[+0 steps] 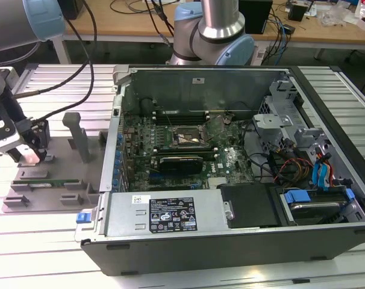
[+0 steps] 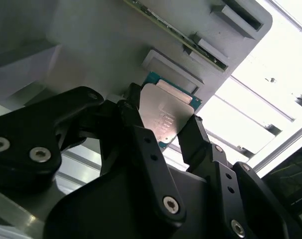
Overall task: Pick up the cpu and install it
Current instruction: 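Pick up the cpu and move it towards the insertion slot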
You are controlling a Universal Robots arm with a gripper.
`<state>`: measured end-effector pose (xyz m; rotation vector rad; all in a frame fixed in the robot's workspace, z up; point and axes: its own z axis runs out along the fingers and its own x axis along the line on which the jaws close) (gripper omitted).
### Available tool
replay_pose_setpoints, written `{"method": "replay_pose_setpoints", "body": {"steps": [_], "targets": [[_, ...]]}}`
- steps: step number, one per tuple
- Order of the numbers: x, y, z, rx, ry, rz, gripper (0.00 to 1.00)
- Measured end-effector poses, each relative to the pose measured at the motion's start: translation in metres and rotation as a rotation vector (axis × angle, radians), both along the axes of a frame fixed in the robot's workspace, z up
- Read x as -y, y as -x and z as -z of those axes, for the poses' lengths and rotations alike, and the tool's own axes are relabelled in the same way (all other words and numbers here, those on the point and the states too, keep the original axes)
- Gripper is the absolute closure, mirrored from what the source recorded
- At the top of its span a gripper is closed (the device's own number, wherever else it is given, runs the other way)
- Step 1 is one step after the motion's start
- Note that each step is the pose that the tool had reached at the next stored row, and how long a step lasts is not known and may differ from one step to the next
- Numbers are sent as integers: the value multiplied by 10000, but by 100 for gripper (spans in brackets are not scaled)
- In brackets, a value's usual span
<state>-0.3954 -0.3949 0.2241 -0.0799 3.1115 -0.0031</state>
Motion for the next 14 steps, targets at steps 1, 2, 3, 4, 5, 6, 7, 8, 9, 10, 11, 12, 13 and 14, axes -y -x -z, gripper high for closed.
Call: {"method": "replay_pose_setpoints", "body": {"steps": [1,2,3,4,5,6,7,8,9,10,11,12,13,14], "targets": [[0,0,-17,0,1,0,45],[0,0,-31,0,1,0,45],[0,0,-46,0,1,0,45],[0,0,-63,0,1,0,45],[0,0,-76,0,0,0,45],[0,0,-87,-1,0,0,45],[0,0,-100,0,1,0,45],[0,0,-110,0,1,0,45],[0,0,-122,0,1,0,45],[0,0,-130,0,1,0,45],[0,0,-138,0,1,0,45],[0,0,-148,0,0,-1,45],[0,0,-154,-1,1,0,45],[0,0,-195,0,1,0,45]]}}
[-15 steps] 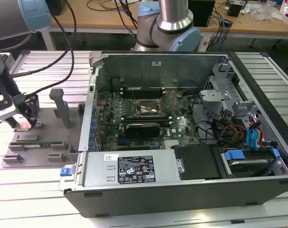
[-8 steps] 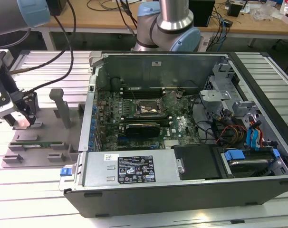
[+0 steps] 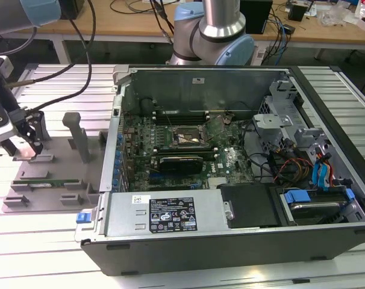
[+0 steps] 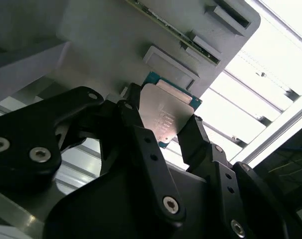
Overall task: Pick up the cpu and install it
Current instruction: 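Pick up the cpu and move it towards the insertion slot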
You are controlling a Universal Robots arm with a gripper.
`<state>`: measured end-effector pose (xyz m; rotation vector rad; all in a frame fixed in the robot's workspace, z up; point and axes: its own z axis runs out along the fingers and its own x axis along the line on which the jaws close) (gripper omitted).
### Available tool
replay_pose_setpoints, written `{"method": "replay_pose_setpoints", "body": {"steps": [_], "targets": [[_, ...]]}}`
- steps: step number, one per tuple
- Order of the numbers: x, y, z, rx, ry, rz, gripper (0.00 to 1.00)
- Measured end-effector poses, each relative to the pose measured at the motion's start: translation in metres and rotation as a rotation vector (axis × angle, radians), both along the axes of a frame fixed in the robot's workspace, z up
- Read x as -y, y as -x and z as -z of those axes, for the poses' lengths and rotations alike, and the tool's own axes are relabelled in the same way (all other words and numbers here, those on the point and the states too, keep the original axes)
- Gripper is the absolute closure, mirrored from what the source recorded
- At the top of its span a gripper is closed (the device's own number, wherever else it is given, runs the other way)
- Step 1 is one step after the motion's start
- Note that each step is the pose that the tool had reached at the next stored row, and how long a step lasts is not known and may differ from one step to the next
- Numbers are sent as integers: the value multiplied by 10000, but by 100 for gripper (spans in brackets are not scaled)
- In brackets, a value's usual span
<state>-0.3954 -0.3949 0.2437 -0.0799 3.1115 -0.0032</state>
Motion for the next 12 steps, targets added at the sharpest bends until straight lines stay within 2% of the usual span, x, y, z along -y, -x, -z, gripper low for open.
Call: {"method": "replay_pose_setpoints", "body": {"steps": [1,12], "targets": [[0,0,-30,0,0,0,45],[0,0,-176,0,0,1,45]]}}
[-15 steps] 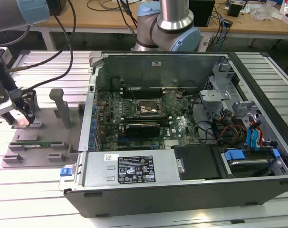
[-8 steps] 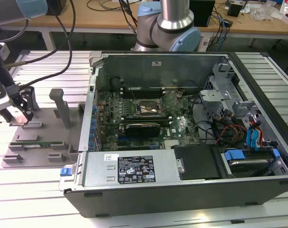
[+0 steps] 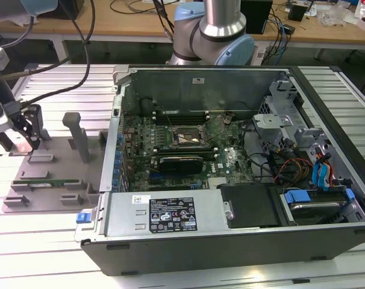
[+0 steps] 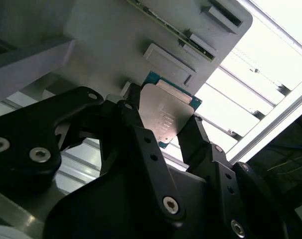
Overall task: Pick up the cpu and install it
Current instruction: 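Pick up the cpu and move it towards the insertion slot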
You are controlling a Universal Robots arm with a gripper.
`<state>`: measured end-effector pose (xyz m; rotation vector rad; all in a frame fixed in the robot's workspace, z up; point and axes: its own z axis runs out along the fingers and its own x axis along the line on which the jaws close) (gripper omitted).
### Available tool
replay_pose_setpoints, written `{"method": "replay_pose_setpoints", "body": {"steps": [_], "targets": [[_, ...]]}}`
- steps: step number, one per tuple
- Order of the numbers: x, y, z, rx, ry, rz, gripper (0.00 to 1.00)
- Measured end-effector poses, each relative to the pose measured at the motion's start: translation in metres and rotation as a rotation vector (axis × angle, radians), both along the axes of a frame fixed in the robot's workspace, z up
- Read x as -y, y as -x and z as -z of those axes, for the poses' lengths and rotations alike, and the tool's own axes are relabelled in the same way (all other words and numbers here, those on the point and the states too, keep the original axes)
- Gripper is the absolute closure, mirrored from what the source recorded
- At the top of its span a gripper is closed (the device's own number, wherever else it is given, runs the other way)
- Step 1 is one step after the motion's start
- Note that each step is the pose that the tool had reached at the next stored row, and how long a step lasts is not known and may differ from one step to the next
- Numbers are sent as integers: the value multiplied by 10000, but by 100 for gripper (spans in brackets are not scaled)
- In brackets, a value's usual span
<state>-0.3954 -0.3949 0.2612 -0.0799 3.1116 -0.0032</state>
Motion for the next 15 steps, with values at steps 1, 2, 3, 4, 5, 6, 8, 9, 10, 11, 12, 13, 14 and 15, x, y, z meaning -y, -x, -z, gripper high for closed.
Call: {"method": "replay_pose_setpoints", "body": {"steps": [1,2,3,4,5,6,8,9,10,11,12,13,14,15], "targets": [[0,0,-12,-1,0,0,45],[0,0,-19,0,0,0,45],[0,0,-32,0,0,-1,45],[0,0,-52,0,0,0,45],[0,0,-73,0,0,-1,45],[0,0,-85,0,0,-1,45],[0,0,-105,0,0,0,45],[0,0,-112,0,0,0,45],[0,0,-124,0,0,-1,45],[0,0,-132,1,-1,0,45],[0,0,-148,0,0,-1,45],[0,0,-160,0,-1,0,45],[0,0,-169,0,0,-1,45],[0,0,-195,0,0,0,45]]}}
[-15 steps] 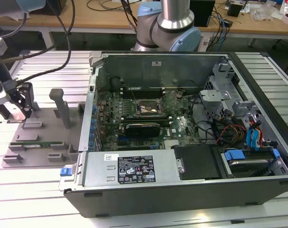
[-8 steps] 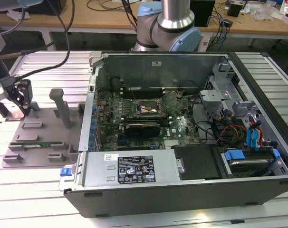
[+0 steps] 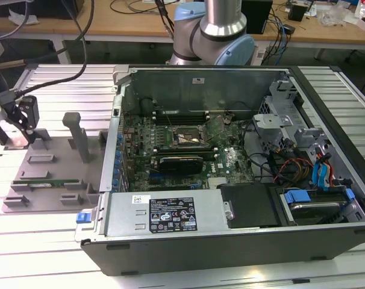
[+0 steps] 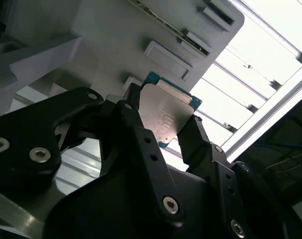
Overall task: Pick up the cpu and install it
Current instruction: 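Pick up the cpu and move it towards the insertion slot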
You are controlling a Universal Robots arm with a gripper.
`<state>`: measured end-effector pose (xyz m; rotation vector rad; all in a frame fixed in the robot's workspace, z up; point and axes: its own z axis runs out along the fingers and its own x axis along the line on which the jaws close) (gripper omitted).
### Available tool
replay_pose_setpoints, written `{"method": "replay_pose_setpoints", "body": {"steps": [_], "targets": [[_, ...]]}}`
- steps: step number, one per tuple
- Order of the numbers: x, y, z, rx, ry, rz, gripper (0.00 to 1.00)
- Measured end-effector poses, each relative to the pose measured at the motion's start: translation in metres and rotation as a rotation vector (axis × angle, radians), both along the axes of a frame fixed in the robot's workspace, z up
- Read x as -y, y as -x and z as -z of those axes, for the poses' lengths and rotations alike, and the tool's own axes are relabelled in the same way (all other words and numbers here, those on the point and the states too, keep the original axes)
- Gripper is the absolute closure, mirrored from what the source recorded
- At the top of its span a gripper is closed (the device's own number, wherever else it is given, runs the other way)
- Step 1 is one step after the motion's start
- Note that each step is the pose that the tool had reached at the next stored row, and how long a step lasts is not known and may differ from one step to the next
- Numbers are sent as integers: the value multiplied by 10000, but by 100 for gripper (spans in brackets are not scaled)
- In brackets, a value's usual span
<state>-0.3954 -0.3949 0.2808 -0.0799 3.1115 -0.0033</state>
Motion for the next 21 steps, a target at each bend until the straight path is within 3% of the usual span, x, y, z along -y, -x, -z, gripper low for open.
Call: {"method": "replay_pose_setpoints", "body": {"steps": [3,13,21], "targets": [[0,0,-33,0,-1,0,45],[0,0,-233,0,0,0,45],[0,0,-332,1,0,0,45]]}}
